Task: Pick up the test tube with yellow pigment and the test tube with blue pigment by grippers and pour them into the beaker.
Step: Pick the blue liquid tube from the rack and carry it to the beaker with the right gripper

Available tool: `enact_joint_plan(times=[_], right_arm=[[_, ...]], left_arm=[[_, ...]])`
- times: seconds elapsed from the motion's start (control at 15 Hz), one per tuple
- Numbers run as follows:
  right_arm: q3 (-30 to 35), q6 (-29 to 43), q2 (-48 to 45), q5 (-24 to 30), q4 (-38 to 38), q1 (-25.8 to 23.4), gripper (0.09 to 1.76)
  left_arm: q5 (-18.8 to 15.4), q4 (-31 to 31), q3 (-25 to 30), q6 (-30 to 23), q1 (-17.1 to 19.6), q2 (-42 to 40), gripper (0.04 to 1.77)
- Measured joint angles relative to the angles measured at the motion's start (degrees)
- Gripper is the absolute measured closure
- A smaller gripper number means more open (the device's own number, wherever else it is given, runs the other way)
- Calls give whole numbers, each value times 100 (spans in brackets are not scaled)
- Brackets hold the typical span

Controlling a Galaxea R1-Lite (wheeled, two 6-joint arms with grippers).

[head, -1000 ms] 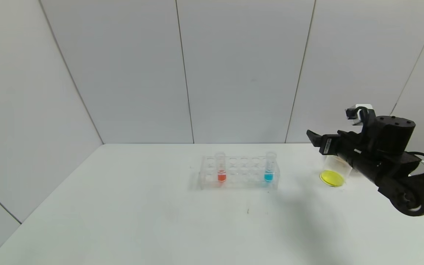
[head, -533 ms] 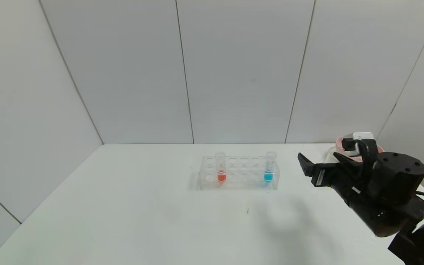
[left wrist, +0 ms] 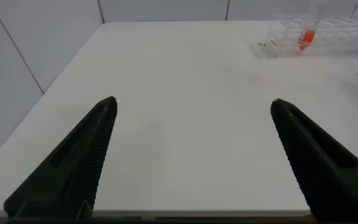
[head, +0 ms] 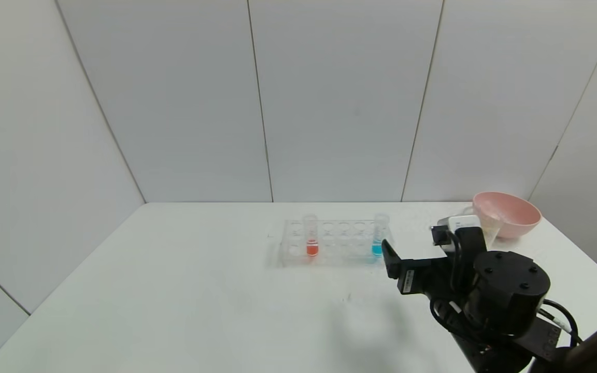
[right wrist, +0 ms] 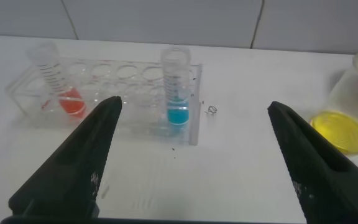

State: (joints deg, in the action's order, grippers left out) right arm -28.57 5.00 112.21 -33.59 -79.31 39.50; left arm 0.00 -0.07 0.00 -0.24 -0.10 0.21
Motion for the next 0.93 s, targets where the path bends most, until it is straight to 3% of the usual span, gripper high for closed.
enact_joint_plan(times=[0.33,0.93], right_arm=[[-516,-7,542,-108,-41,50,15],[-2137,-418,1673,-66,126,-472,15]], left_arm=[[-2,0,0,0,0,0,5],[0,0,0,2,0,0,5]])
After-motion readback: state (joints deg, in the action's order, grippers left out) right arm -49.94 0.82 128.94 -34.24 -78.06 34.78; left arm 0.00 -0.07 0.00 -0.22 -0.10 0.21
